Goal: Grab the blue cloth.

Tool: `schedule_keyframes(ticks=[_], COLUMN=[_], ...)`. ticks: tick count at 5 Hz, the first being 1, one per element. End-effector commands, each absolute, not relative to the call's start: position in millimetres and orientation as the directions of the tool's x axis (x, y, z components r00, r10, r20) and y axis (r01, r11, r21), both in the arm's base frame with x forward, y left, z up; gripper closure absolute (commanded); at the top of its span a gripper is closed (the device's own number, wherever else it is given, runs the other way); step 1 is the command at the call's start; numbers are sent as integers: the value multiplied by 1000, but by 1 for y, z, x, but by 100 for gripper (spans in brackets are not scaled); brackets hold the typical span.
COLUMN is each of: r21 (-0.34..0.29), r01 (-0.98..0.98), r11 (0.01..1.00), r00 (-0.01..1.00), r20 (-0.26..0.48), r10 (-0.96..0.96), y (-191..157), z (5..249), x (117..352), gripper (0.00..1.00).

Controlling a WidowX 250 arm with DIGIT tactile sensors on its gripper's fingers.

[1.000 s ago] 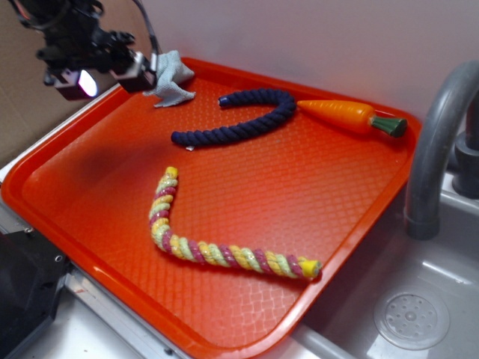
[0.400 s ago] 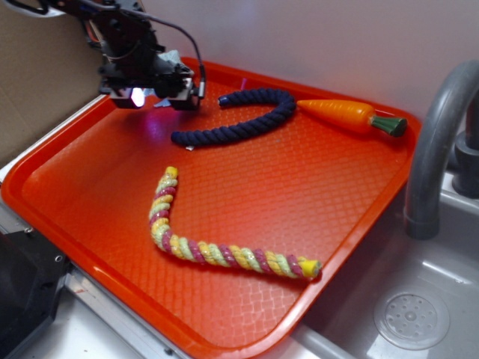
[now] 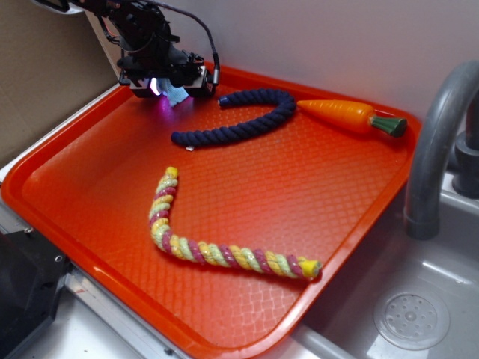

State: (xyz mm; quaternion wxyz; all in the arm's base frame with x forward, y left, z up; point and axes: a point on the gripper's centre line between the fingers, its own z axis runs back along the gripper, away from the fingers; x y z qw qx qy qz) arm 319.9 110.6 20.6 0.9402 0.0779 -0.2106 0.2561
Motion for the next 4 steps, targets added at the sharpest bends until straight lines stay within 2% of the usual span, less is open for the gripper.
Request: schedule_keyframes(ticks=[1,2,4], r21=[9,14,53], r01=[-501,-539,-558], r11=[865,842,828], r00=[778,762,767], r20=[442,434,412], r10=[446,480,491], y=[137,146,151], z=[38,31,27], x=[320,319,318], gripper=[0,100,100])
